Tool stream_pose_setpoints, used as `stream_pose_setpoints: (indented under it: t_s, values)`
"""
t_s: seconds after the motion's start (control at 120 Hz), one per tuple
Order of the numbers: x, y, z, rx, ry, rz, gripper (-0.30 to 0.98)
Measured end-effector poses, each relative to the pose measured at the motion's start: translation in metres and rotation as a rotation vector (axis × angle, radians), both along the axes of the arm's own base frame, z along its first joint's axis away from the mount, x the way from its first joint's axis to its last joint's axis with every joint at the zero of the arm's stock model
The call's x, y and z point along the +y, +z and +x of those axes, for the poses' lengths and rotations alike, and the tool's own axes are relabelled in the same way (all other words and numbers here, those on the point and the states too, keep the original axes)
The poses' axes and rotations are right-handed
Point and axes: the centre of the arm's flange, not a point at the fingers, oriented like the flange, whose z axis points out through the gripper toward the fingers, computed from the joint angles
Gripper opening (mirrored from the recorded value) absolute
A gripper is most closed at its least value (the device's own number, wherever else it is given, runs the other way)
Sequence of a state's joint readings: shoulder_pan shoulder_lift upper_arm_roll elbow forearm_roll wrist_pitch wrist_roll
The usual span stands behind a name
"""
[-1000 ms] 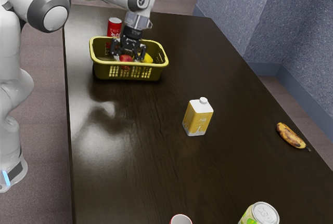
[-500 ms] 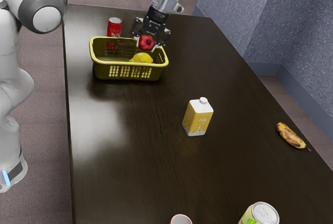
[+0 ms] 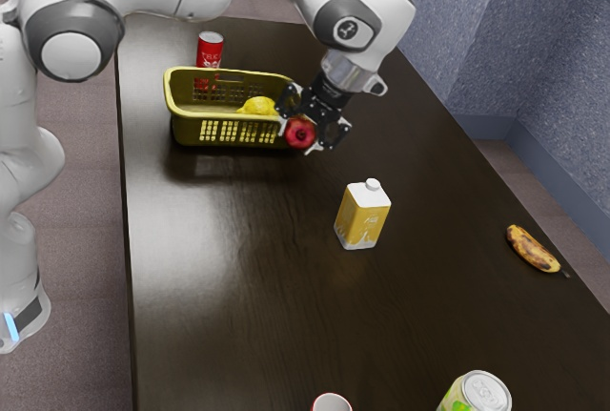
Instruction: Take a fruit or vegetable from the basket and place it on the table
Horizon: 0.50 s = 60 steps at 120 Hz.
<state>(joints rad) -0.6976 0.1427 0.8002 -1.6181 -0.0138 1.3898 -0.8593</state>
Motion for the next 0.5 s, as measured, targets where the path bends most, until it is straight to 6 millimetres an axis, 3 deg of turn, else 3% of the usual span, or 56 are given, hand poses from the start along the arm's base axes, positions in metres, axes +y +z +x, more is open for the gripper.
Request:
stream_pose_setpoints:
  t_s: [0.1,0.225,0.358,0.417,0.5]
  values:
    - [0.0,-0.001,0.003,-0.014,-0.007,0.006,0.56]
    - [0.001,0.003,0.006,-0.036,-0.012,0.005,0.63]
    - [0.037,0.051,0.027,-0.177,-0.062,0.034,0.67]
    - [0.02,0.062,0.039,-0.231,-0.179,0.047,0.67]
    - [-0.028,0.072,0.047,-0.267,-0.369,0.089,0.68]
